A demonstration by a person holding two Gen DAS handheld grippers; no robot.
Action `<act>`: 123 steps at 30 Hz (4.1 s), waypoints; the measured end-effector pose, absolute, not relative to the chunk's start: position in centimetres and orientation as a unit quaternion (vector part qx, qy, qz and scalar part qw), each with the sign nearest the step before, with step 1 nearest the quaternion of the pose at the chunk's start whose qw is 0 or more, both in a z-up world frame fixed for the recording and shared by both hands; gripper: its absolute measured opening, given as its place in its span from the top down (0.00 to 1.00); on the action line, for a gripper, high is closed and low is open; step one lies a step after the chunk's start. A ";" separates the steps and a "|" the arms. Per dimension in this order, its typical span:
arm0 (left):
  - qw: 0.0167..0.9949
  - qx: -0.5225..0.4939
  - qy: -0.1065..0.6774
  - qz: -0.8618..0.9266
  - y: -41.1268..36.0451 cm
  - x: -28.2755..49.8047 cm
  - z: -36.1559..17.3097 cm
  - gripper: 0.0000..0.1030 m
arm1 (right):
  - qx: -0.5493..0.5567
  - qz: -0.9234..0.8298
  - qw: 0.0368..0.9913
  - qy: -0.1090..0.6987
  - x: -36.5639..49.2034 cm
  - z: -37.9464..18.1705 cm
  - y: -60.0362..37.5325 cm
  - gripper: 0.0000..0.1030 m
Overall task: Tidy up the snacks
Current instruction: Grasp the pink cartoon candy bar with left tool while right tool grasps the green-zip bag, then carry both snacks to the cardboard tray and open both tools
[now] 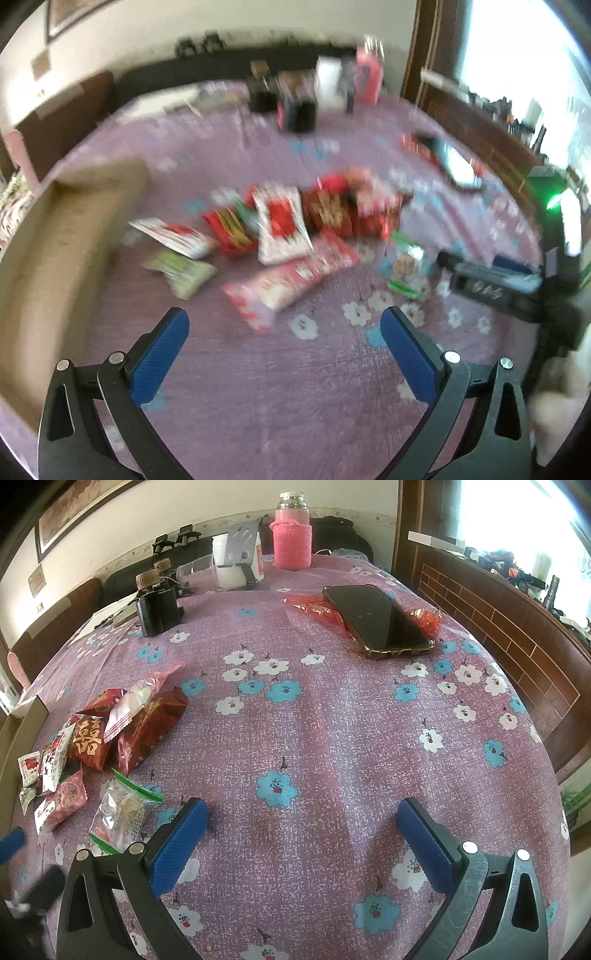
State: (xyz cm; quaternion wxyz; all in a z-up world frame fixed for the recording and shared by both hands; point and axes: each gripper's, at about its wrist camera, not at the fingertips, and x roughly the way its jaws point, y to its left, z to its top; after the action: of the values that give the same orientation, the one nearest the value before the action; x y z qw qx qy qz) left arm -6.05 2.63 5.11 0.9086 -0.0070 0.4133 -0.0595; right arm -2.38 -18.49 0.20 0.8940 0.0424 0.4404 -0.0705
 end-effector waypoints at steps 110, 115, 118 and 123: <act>0.915 -0.103 0.376 -0.103 21.6 -7.5 14.5 0.79 | 0.057 0.189 0.924 0.327 -6.8 15.9 -6.7 0.67; 0.906 -0.111 0.402 -0.071 24.3 -2.7 14.5 0.79 | 0.042 0.240 0.921 0.305 -4.1 21.1 -0.6 0.67; 0.903 -0.123 0.409 -0.043 26.0 -0.2 13.0 0.79 | 0.032 0.261 0.914 0.309 -1.6 21.5 3.2 0.66; 0.884 -0.169 0.434 -0.035 27.6 2.5 8.7 0.79 | -0.004 0.277 0.883 0.379 2.9 14.6 10.3 0.67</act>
State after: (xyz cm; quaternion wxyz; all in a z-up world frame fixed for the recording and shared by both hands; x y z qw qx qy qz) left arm 2.53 27.61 8.67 0.8844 -0.1689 0.4337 -0.0351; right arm 2.93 10.29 14.63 0.8830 -0.0036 0.3789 0.2771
